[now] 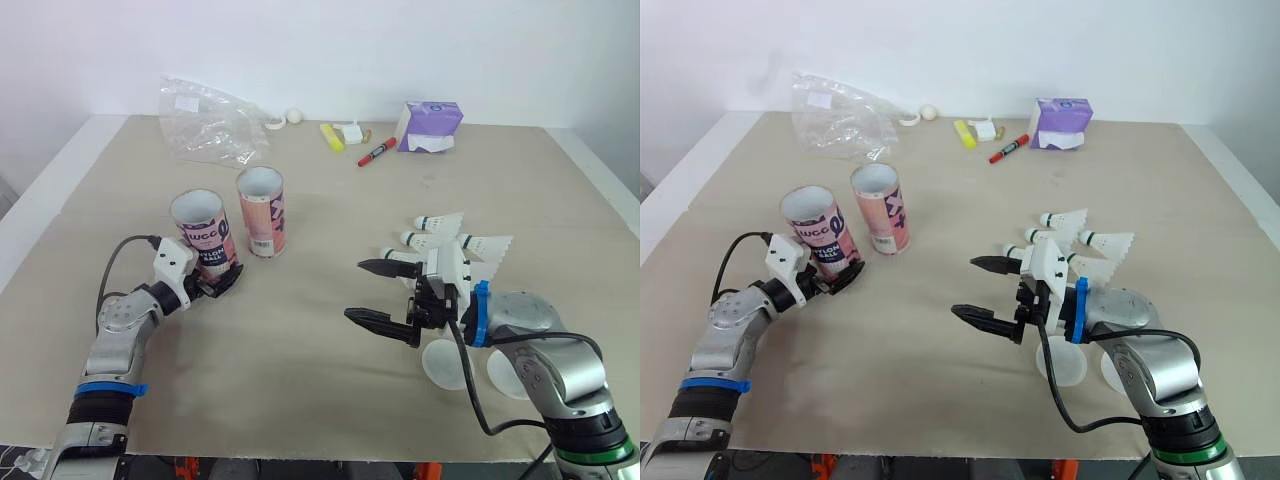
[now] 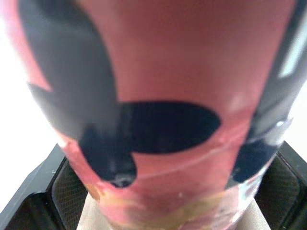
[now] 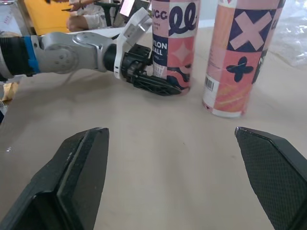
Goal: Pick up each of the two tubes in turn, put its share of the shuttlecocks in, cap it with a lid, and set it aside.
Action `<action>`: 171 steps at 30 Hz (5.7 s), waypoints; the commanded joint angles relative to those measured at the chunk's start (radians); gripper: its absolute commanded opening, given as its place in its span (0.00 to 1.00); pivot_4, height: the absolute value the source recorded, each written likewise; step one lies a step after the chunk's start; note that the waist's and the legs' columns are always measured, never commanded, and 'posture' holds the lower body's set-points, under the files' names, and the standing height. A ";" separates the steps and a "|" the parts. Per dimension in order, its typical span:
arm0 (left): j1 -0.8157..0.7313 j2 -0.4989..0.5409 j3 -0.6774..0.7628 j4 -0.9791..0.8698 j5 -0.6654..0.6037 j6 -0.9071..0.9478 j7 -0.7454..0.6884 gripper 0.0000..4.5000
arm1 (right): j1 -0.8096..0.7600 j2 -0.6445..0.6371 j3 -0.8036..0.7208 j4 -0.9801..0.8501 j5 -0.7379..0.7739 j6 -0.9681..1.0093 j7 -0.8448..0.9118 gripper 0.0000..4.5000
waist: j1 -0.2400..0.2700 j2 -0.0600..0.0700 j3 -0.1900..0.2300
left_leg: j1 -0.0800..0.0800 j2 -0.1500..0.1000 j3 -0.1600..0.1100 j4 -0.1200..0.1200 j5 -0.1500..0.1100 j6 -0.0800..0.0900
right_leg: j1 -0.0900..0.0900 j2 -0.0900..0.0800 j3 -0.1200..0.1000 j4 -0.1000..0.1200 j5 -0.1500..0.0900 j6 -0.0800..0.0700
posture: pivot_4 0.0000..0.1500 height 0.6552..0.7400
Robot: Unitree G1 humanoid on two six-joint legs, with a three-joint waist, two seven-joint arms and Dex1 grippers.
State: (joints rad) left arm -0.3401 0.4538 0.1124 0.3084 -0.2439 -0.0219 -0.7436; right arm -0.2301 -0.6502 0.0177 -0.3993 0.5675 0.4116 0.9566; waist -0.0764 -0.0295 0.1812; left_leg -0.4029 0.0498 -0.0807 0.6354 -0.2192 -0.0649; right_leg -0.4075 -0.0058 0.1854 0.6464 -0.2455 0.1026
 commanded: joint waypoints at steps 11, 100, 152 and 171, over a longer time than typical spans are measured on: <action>-0.070 -0.011 0.003 0.089 -0.012 -0.040 -0.051 0.99 | 0.005 -0.033 -0.043 -0.048 0.029 -0.002 0.002 1.00 | 0.000 0.000 0.000 | 0.000 0.000 0.000 0.000 0.000 0.000 | 0.000 0.000 0.000 0.000 0.000 0.000 | 1.00 1.00; -0.346 0.228 -0.556 -0.331 0.292 0.208 -0.611 0.79 | 0.706 0.221 -0.430 -0.455 0.146 0.122 -0.653 1.00 | 0.026 0.004 -0.002 | 0.000 -0.001 -0.002 0.002 0.008 0.006 | 0.002 -0.001 -0.001 0.002 0.001 -0.007 | 1.00 1.00; -0.273 0.250 -0.523 -0.454 0.276 0.308 -0.564 0.77 | 0.377 0.254 -0.365 -0.121 0.162 0.228 -0.686 0.01 | 0.027 0.005 -0.002 | -0.002 -0.001 -0.003 -0.001 0.008 0.006 | 0.000 0.000 -0.002 0.002 -0.001 -0.006 | 1.00 1.00; -0.324 0.194 -0.539 -0.345 0.278 0.266 -0.589 0.77 | 0.266 -0.346 -0.335 -0.507 -0.023 0.013 -0.225 0.01 | 0.026 0.007 -0.004 | -0.003 -0.003 -0.001 0.003 0.008 0.007 | 0.002 -0.003 0.000 0.001 -0.001 -0.004 | 1.00 1.00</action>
State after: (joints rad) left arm -0.6667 0.6634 -0.4149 -0.0431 0.0359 0.2268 -1.3436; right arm 0.1086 -0.9701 -0.3902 -0.8738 0.6048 0.4945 0.6967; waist -0.0500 -0.0229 0.1777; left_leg -0.4057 0.0463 -0.0815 0.6383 -0.2108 -0.0578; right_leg -0.4051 -0.0084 0.1853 0.6478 -0.2459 0.0987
